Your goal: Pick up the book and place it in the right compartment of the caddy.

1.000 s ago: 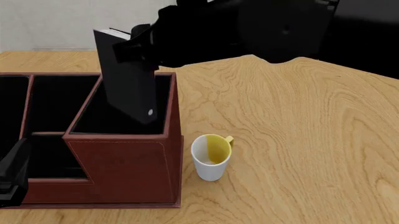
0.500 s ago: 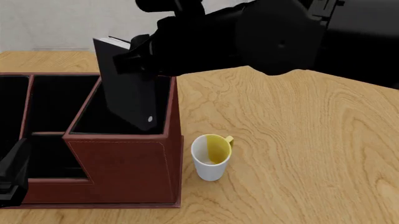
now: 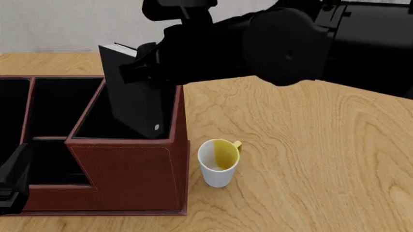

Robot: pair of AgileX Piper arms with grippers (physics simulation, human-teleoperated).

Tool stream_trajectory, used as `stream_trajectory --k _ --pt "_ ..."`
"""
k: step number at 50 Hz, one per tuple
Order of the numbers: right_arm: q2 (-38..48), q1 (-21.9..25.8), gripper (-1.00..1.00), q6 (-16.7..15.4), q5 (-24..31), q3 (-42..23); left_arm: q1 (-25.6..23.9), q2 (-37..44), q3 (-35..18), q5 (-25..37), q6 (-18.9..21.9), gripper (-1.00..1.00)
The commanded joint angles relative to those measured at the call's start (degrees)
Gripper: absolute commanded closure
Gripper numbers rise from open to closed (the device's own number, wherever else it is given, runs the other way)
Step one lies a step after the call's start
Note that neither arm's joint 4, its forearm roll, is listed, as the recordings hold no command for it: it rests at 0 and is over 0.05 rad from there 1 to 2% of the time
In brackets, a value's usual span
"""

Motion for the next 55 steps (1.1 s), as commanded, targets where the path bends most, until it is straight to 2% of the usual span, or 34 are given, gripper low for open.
stream_trajectory --k 1,55 --pt "-0.6 0.1 1.0 1.0 -0.9 0.2 0.0 0.0 0.0 0.0 0.0 -1.0" --pt "0.0 -0.2 1.0 0.5 -3.6 2.5 0.0 0.0 0.0 0.0 0.0 -1.0"
